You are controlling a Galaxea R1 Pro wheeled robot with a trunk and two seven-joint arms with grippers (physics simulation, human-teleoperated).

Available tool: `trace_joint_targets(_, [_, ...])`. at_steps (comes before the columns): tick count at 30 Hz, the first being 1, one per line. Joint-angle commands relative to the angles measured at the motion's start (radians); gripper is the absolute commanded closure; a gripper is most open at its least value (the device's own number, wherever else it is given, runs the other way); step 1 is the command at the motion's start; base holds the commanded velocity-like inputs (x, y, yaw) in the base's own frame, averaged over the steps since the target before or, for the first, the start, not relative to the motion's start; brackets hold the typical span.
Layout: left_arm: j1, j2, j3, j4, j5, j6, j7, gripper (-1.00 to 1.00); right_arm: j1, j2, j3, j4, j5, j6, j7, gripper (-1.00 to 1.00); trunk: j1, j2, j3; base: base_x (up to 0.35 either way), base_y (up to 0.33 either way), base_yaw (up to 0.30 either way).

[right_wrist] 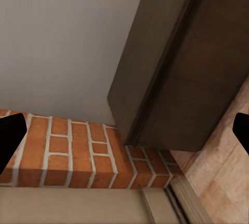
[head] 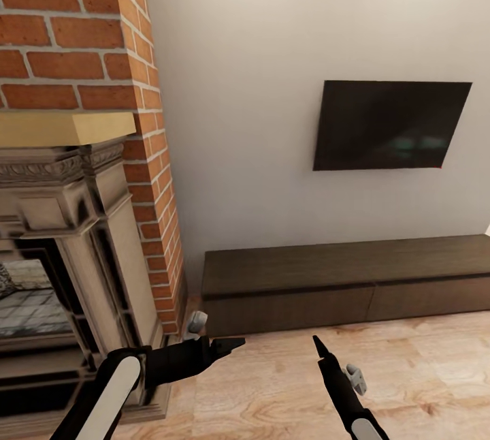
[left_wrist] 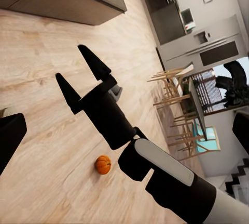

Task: Place each of the two pumpkins and all three candles from the living room inside a cabinet in the living room (use any cabinet), then make sure every cabinet is closed, and position the cauldron so it is next to a table in the living room.

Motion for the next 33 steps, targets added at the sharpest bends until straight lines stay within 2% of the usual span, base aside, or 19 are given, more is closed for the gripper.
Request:
trace_joint_targets(1, [-0.001,0.0,-0.004,0.0,-0.005,0.002,-0.006,-1.0,-0.001,0.0,0.001,0.001,-0.008,-0.001,0.005,-1.0,0.0,-0.001,-0.001,0.131,0.093,0.0])
trace_joint_targets(8, [-0.001,0.0,-0.01,0.0,-0.005,0.002,-0.006,-1.0,-0.001,0.0,0.0,0.023,-0.01,-0.003,0.006,-1.0,0.0,-0.001,-0.001,0.208,0.123,0.0])
trace_joint_targets(17, [-0.001,-0.002,-0.023,-0.001,-0.005,0.0,-0.005,-1.0,-0.001,0.0,0.0,0.033,-0.009,-0.009,0.003,-1.0,0.0,-0.001,-0.001,0.192,-0.117,0.0])
trace_joint_targets(21, [-0.001,-0.016,-0.076,-0.005,-0.006,-0.004,-0.002,-1.0,-0.001,0.0,0.0,0.053,-0.009,-0.012,0.001,-1.0,0.0,-0.001,-0.001,0.029,-0.021,0.0])
trace_joint_targets(25, [-0.004,-0.032,-0.09,-0.002,-0.005,-0.008,0.0,-1.0,-0.001,0.0,0.0,0.073,-0.008,-0.016,-0.003,-1.0,0.0,-0.001,-0.001,0.006,-0.005,0.0])
trace_joint_targets(27, [-0.022,-0.054,-0.089,-0.006,0.005,-0.012,0.002,-1.0,-0.001,0.0,0.001,0.081,-0.008,-0.017,-0.004,-1.0,0.0,-0.001,-0.001,0.002,-0.002,0.0])
trace_joint_targets(28, [-0.055,-0.089,-0.089,-0.008,0.025,-0.014,0.006,-1.0,-0.001,0.001,0.001,0.088,-0.007,-0.018,-0.005,-1.0,0.0,-0.001,-0.001,0.0,0.0,0.0])
trace_joint_targets(30, [-0.079,-0.121,-0.089,-0.002,0.039,-0.015,0.014,-1.0,-0.001,0.001,0.002,0.091,-0.006,-0.019,-0.006,-1.0,0.0,-0.001,-0.001,0.0,0.0,0.0])
trace_joint_targets(33, [-0.105,-0.156,-0.087,0.08,0.054,-0.02,0.034,-1.0,-0.001,0.001,0.002,0.094,-0.005,-0.037,-0.007,-1.0,0.0,-0.001,-0.001,0.0,0.0,0.0])
